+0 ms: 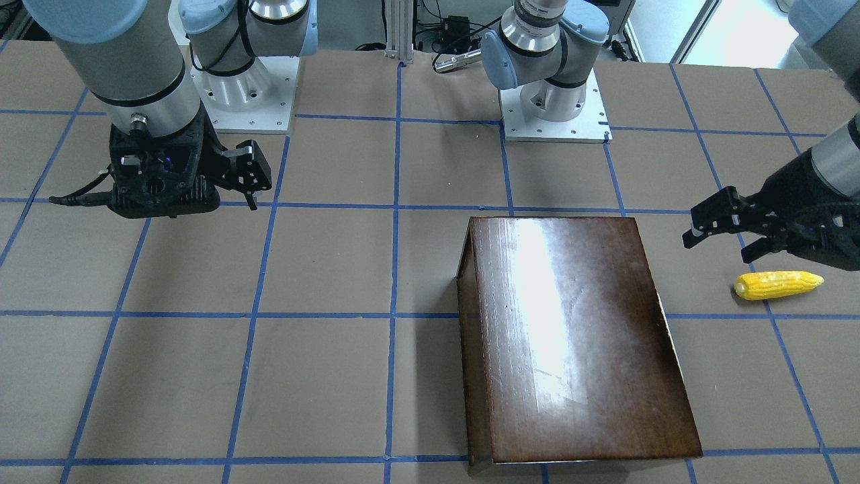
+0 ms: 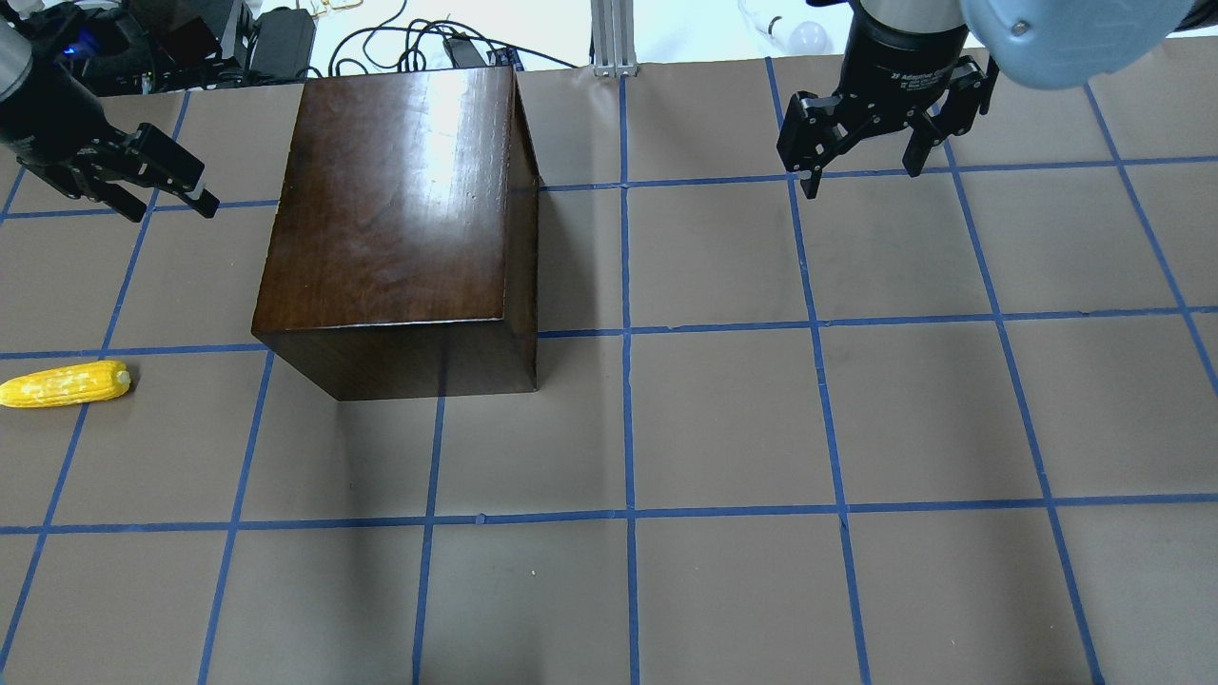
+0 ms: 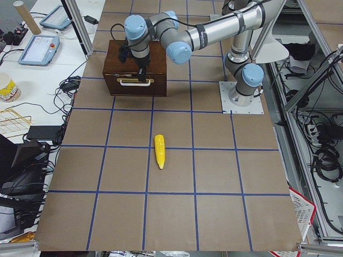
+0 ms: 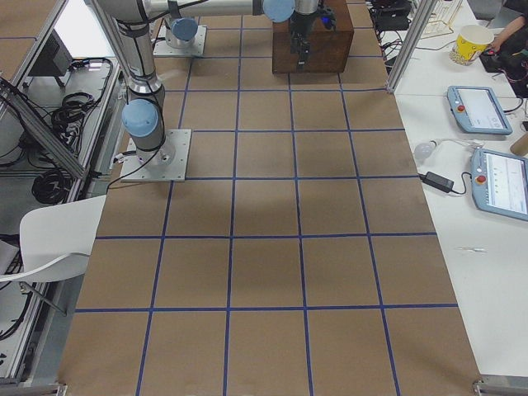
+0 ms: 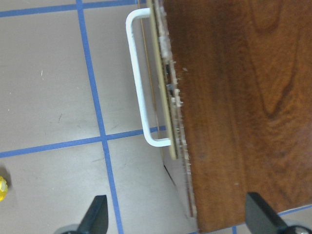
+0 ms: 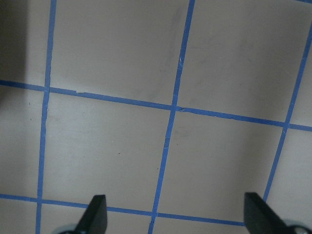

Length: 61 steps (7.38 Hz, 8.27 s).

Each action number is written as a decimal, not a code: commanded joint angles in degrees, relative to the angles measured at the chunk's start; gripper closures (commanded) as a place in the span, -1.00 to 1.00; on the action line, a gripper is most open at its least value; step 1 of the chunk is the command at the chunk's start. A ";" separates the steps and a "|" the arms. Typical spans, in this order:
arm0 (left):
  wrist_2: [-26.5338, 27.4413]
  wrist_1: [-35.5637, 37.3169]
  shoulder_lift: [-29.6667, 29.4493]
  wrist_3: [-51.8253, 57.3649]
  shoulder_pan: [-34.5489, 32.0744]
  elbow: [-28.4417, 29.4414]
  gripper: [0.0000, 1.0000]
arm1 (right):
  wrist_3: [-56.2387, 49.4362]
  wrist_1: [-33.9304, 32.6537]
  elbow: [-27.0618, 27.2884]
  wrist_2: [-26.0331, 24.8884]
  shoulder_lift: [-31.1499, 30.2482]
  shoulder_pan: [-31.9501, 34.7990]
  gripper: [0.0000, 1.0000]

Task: Open drawer and put corn inside
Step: 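Lower the left gripper and hook the white drawer handle, then pull the drawer outward by its handle with the left gripper, then release the handle and move the left gripper toward the corn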

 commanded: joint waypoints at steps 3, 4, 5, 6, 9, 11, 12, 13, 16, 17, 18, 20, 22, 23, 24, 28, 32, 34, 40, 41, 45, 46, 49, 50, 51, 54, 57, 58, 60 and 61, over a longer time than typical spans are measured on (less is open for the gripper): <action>-7.43 2.09 -8.13 -0.90 1.79 0.19 -1.00 | 0.05 0.04 0.00 0.00 0.00 0.00 -1.00; -7.61 2.18 -8.75 -0.99 1.79 0.29 -1.00 | 0.05 -0.05 0.00 0.00 0.00 0.00 -1.00; -7.61 2.27 -9.54 -0.90 1.70 0.11 -1.00 | -0.04 -0.05 0.00 0.00 0.00 0.00 -1.00; -7.70 2.53 -10.15 -0.82 1.53 0.28 -1.00 | -0.04 0.04 0.00 0.00 0.00 0.00 -1.00; -8.05 2.53 -11.12 -1.69 1.26 0.11 -1.00 | -0.04 0.04 0.00 0.00 0.00 0.00 -1.00; -8.23 2.70 -11.83 -2.66 0.47 0.20 -1.00 | -0.04 0.04 0.00 0.00 0.00 0.00 -1.00; -8.31 3.23 -12.44 -2.83 0.12 0.29 -1.00 | -0.04 -0.05 0.00 0.00 0.00 0.00 -1.00; -8.23 3.41 -12.62 -2.66 0.12 0.29 -1.00 | -0.04 -0.05 0.00 0.00 0.00 0.00 -1.00; -8.40 4.72 -14.02 -2.75 0.12 0.29 -1.00 | -0.04 -0.05 0.00 0.00 0.00 0.00 -1.00; -8.40 5.34 -14.46 -2.75 0.12 0.29 -1.00 | -0.04 0.04 0.00 0.00 0.00 0.00 -1.00; -8.40 5.43 -14.64 -2.92 -0.23 0.29 -1.00 | -0.04 -0.05 0.00 0.00 0.00 0.00 -1.00; -8.05 6.30 -14.56 -3.01 -1.46 0.37 -1.00 | 0.05 -0.05 0.00 0.00 0.00 0.00 -1.00; -7.88 6.75 -14.47 -2.66 -1.38 0.55 -1.00 | 0.05 -0.05 0.00 0.00 0.00 0.00 -1.00; -7.87 7.10 -14.47 -2.49 -1.29 0.55 -1.00 | -0.04 -0.05 0.00 0.00 0.00 0.00 -1.00; -7.79 7.88 -14.47 -2.22 -1.12 0.55 -1.00 | 0.05 -0.05 0.00 0.00 0.00 0.00 -1.00; -7.17 9.12 -14.73 -2.57 -1.03 0.55 -1.00 | -0.04 0.04 0.00 0.00 0.00 0.00 -1.00; -4.18 10.09 -14.55 -2.40 -0.76 0.72 -1.00 | 0.05 -0.05 0.00 0.00 0.00 0.00 -1.00; -4.18 10.00 -14.55 -2.31 -0.50 1.16 -1.00 | -0.04 -0.05 0.00 0.00 0.00 0.00 -1.00; -4.27 10.00 -15.61 -1.61 2.31 2.92 -1.00 | -0.04 0.04 0.00 0.00 0.00 0.00 -1.00; -4.27 10.00 -16.04 -1.17 3.62 3.27 -1.00 | 0.05 -0.05 0.00 0.00 0.00 0.00 -1.00; -2.87 10.00 -16.75 0.06 5.30 4.50 -1.00 | -0.04 0.04 0.00 0.00 0.00 0.00 -1.00; -2.78 10.00 -17.01 0.06 5.39 4.59 -1.00 | 0.05 0.04 0.00 0.00 0.00 0.00 -1.00; -2.78 10.00 -17.19 0.06 6.71 4.86 -1.00 | 0.05 -0.05 0.00 0.00 0.00 0.00 -1.00; -2.78 10.00 -17.19 0.06 6.71 4.86 -1.00 | 0.05 -0.05 0.00 0.00 0.00 0.00 -1.00; -2.78 10.00 -17.19 0.06 6.71 4.94 -1.00 | 0.05 -0.05 0.00 0.00 0.00 0.00 -1.00; -2.78 9.83 -17.19 0.06 6.71 5.30 -1.00 | 0.05 -0.05 0.00 0.00 0.00 0.00 -1.00; -2.87 9.47 -17.19 -0.02 6.71 5.30 -1.00 | 0.05 0.04 0.00 0.00 0.00 0.00 -1.00; -3.04 9.30 -16.76 -0.37 6.71 5.38 -1.00 | -0.04 -0.05 0.00 0.00 0.00 0.00 -1.00; -2.78 7.12 -14.31 -0.38 5.75 5.82 -1.00 | -0.04 0.04 0.00 0.00 0.00 0.00 -1.00; -2.78 4.84 -12.64 -0.03 5.74 6.69 -1.00 | 0.05 -0.05 0.00 0.00 0.00 0.00 -1.00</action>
